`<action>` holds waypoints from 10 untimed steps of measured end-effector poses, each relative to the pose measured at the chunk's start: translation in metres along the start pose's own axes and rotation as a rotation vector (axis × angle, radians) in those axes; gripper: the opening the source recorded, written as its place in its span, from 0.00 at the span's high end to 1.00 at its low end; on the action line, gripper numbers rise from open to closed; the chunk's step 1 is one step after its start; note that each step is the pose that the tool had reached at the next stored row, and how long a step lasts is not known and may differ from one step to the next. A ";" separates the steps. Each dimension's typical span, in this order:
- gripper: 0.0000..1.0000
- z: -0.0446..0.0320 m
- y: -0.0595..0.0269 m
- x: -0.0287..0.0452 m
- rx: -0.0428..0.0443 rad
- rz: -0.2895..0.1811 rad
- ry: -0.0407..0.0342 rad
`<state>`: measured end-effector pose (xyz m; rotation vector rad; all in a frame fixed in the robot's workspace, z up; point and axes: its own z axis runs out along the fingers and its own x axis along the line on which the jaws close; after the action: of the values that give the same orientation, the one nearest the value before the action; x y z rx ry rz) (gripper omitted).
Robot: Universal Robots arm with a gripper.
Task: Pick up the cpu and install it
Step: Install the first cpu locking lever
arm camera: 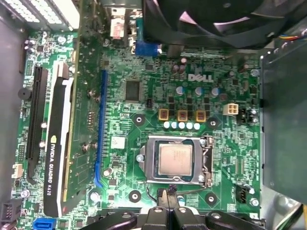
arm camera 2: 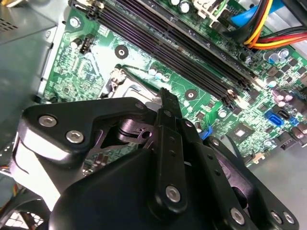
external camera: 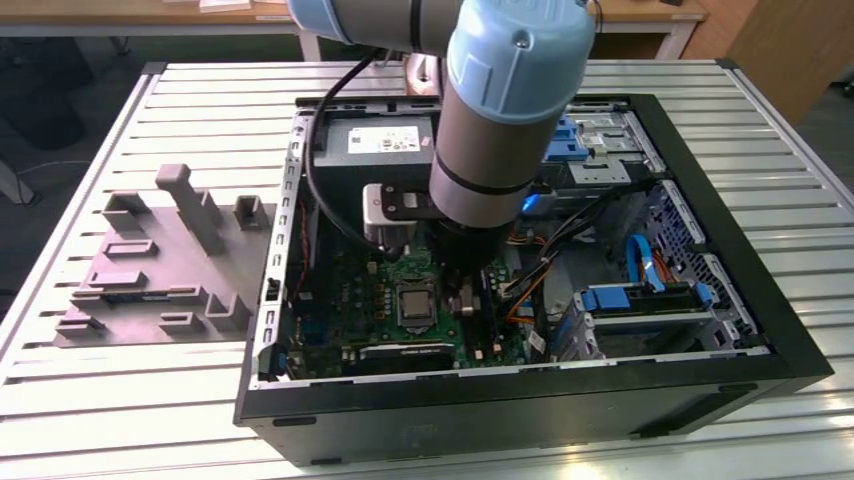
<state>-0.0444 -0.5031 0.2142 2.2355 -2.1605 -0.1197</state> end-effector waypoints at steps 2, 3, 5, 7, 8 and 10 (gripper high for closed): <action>0.89 0.0019 0.0001 0.0016 0.0000 -0.006 0.0003; 0.89 0.0029 0.0002 0.0023 0.0000 -0.009 0.0006; 0.89 0.0052 0.0002 0.0031 -0.0002 -0.016 0.0011; 0.89 0.0077 0.0004 0.0035 -0.0004 -0.023 0.0018; 0.89 0.0092 0.0006 0.0036 -0.0002 -0.026 0.0020; 0.89 0.0119 0.0008 0.0037 0.0001 -0.035 0.0027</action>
<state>-0.0460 -0.5065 0.2023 2.2729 -2.1205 -0.1173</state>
